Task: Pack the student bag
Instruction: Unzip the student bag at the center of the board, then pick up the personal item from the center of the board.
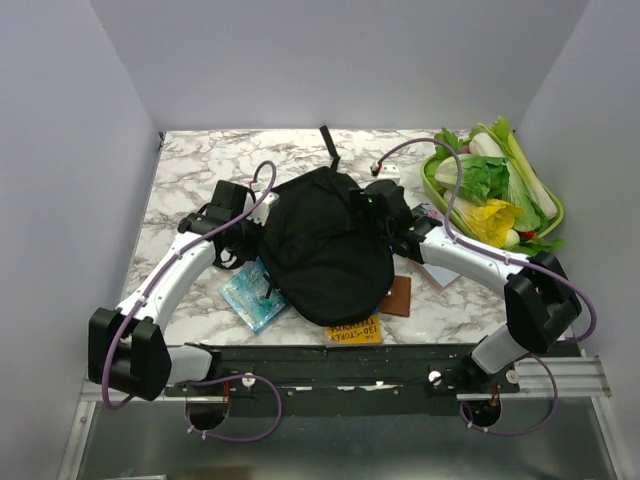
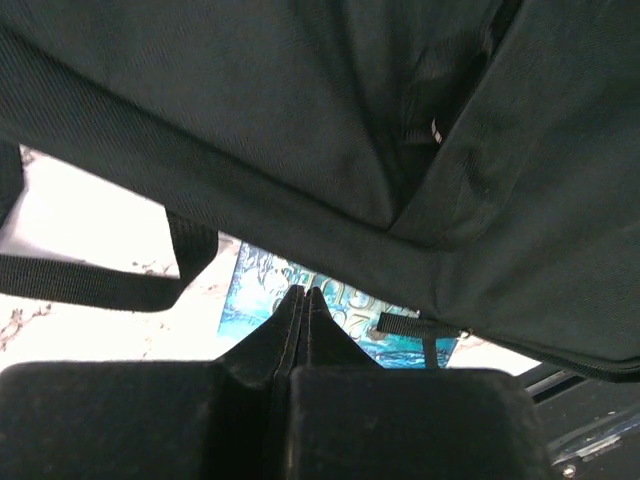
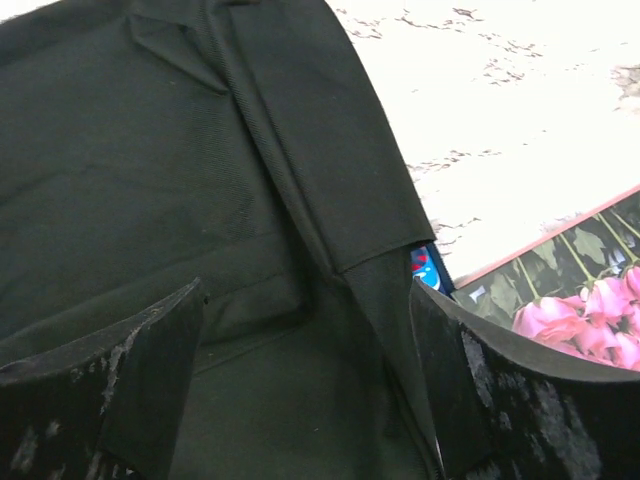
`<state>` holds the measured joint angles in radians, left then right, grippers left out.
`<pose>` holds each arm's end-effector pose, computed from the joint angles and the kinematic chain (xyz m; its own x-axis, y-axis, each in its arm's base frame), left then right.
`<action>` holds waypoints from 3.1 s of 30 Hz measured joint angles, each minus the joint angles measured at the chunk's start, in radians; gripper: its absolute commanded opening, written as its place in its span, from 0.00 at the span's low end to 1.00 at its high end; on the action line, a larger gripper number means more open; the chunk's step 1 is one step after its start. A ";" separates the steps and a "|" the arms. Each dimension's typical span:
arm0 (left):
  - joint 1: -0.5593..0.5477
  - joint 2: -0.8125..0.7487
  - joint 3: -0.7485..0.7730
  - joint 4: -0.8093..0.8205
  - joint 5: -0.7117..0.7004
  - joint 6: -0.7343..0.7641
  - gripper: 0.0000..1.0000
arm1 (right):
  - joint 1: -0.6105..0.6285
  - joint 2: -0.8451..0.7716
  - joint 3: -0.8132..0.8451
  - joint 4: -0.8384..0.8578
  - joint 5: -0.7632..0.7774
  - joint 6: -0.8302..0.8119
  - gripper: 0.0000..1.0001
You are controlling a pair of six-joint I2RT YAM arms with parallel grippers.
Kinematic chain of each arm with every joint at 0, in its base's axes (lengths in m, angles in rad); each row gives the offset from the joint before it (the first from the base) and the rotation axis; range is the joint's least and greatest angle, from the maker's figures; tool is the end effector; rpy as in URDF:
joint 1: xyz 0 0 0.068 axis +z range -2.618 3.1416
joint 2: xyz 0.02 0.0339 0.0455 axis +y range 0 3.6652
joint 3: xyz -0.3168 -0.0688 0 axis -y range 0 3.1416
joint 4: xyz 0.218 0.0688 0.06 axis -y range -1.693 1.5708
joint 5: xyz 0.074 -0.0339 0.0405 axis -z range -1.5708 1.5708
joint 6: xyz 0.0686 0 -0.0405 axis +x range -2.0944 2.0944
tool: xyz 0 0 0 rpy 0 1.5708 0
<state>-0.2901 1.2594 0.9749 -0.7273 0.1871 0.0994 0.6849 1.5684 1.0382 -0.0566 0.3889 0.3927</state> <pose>0.2110 -0.0763 0.2916 -0.7711 0.3319 -0.5434 0.4543 0.8847 -0.1043 0.2892 0.2026 0.2957 -0.5266 0.0271 -0.8497 -0.1508 0.9807 0.1247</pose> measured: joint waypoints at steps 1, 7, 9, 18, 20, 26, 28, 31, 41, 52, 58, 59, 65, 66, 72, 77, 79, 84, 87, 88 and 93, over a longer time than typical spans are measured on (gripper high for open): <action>0.000 0.011 0.010 0.003 0.009 -0.002 0.06 | 0.004 -0.003 0.007 -0.005 0.000 0.005 0.92; -0.034 0.124 0.216 0.039 0.062 -0.040 0.09 | 0.016 -0.022 0.053 -0.080 -0.008 0.092 0.84; -0.052 0.160 0.284 0.077 0.070 -0.055 0.09 | 0.028 0.004 0.119 -0.145 0.003 0.140 0.82; -0.060 0.192 0.285 0.171 0.069 -0.108 0.08 | 0.118 0.282 0.517 -0.374 0.101 0.288 0.76; -0.049 0.191 0.259 0.172 0.060 -0.115 0.08 | 0.133 0.316 0.523 -0.399 0.105 0.291 0.75; -0.016 0.183 0.250 0.171 0.034 -0.130 0.08 | 0.163 0.402 0.543 -0.469 0.134 0.291 0.72; -0.010 0.181 0.252 0.172 0.030 -0.137 0.09 | 0.171 0.405 0.543 -0.488 0.149 0.295 0.70; -0.012 0.182 0.260 0.175 0.031 -0.151 0.09 | 0.181 0.383 0.517 -0.486 0.165 0.307 0.70; -0.184 0.295 0.312 0.219 0.031 -0.188 0.12 | 0.191 0.239 0.285 -0.426 0.166 0.375 0.65; -0.260 0.392 0.257 0.247 0.079 -0.206 0.36 | 0.191 0.091 -0.047 -0.153 0.106 0.537 0.40; -0.275 0.393 0.210 0.275 0.124 -0.175 0.41 | 0.190 0.080 -0.107 -0.060 0.069 0.629 0.01; -0.283 0.393 0.205 0.280 0.133 -0.164 0.43 | 0.190 0.080 -0.114 -0.047 0.065 0.638 0.01; -0.329 0.395 0.182 0.304 0.158 -0.101 0.52 | 0.188 0.080 -0.144 -0.005 0.057 0.692 0.01; -0.333 0.396 0.180 0.309 0.157 -0.094 0.52 | 0.188 0.080 -0.149 0.003 0.056 0.699 0.01; -0.355 0.411 0.158 0.346 0.118 -0.039 0.53 | 0.187 0.080 -0.177 0.047 0.052 0.727 0.01; -0.369 0.396 0.125 0.382 0.022 0.021 0.54 | 0.179 0.074 -0.216 0.107 0.032 0.754 0.01; -0.371 0.365 0.096 0.396 -0.010 0.052 0.54 | 0.174 0.073 -0.225 0.126 0.019 0.761 0.01; -0.370 0.296 0.041 0.407 -0.132 0.143 0.50 | 0.170 0.073 -0.234 0.150 -0.005 0.763 0.01; -0.367 0.296 0.031 0.410 -0.174 0.175 0.50 | 0.170 0.073 -0.239 0.162 -0.014 0.763 0.01; -0.367 0.297 0.031 0.410 -0.179 0.182 0.50 | 0.170 0.073 -0.240 0.166 -0.017 0.764 0.01; -0.369 0.300 0.031 0.401 -0.170 0.185 0.52 | 0.169 0.072 -0.243 0.172 -0.021 0.763 0.01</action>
<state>-0.6594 1.5593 1.0061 -0.3264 0.0170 0.2844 0.8536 1.6409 0.7952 0.1150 0.3676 1.1557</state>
